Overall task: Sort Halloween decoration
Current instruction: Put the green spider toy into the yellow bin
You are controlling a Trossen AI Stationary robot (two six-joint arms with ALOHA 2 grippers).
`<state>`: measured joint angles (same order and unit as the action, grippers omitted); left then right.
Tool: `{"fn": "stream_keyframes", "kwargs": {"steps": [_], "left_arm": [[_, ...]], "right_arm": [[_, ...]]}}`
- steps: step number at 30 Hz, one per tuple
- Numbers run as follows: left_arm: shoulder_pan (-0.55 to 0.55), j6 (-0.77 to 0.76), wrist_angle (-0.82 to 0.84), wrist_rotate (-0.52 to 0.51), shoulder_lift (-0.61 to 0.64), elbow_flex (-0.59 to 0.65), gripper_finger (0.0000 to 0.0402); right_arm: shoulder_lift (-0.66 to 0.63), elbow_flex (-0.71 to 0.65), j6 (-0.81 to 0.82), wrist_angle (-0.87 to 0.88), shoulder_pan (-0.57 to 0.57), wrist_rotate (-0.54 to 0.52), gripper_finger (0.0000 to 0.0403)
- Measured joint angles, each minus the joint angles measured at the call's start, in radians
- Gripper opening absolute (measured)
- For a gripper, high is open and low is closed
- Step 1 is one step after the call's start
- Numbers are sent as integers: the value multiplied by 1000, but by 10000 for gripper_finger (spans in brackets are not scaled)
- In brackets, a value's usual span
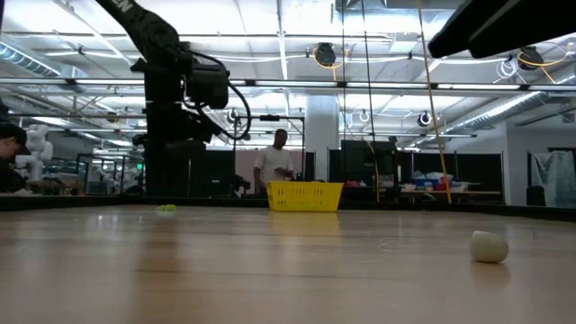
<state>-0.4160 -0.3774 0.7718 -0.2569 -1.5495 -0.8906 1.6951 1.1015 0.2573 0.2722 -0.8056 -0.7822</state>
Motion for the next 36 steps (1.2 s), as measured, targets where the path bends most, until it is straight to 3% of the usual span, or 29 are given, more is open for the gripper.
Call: {"fn": "stream_keyframes", "kwargs": {"steps": [15, 30, 36], "left_arm": [[-77, 96, -123, 28, -13, 40, 132], [-88, 70, -147, 70, -112, 35, 131], [-72, 69, -143, 69, -113, 36, 90]], "right_arm": [[0, 0, -16, -10, 48, -2, 173], [0, 0, -42, -8, 52, -2, 173], [0, 0, -46, -9, 54, -6, 173]]}}
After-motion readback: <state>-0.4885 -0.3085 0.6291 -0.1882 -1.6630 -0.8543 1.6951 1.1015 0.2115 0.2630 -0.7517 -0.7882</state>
